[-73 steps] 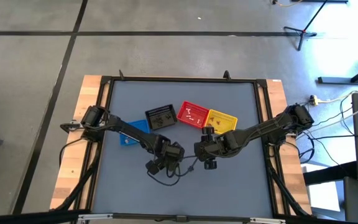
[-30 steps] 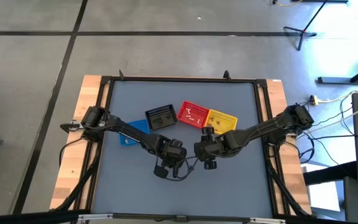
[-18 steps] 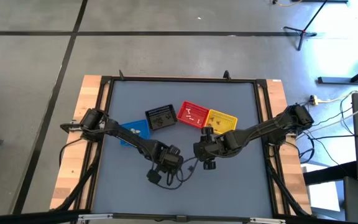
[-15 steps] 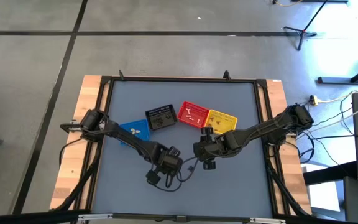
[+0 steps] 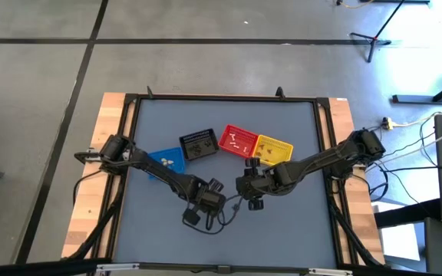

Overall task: Sort Halloween decoration
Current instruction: Put the black spider toy into the black bin

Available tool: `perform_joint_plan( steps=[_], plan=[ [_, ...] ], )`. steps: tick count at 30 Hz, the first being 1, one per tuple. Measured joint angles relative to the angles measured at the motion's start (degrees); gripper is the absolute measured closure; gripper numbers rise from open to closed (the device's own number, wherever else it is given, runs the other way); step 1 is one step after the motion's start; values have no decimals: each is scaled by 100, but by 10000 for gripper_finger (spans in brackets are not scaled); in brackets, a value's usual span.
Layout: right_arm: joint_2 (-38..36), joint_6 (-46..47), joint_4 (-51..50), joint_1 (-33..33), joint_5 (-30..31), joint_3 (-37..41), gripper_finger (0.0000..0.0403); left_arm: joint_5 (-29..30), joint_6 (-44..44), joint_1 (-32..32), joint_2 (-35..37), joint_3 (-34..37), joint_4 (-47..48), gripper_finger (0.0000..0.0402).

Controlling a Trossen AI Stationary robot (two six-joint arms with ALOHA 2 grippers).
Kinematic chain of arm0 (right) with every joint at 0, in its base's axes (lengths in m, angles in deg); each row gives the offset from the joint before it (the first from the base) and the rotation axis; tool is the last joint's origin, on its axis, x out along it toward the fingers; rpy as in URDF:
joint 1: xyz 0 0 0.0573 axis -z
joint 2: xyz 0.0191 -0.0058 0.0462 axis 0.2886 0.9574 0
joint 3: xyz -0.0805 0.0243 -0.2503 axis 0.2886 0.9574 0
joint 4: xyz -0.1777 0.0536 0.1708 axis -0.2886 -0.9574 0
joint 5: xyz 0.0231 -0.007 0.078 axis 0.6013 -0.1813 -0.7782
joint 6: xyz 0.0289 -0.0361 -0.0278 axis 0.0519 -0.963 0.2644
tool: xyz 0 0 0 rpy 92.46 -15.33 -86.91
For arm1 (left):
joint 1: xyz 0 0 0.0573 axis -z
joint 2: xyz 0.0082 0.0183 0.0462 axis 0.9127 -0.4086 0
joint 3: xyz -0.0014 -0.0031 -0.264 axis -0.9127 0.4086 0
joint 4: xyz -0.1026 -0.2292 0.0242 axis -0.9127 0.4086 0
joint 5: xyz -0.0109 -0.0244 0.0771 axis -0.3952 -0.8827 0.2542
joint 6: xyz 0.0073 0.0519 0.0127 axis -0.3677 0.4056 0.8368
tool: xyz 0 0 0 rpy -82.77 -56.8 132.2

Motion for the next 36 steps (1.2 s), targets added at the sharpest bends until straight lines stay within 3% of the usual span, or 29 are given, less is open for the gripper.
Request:
perform_joint_plan(
  steps=[14, 36],
  plan=[
    [298, -4, -69, -1, -444, 7, 221, 136, -337, -217, -141, 34, -234, 401],
    [328, -20, -83, -2, -442, 2, 221, 455, -907, -223, -46, -217, -1097, 401]
  ],
)
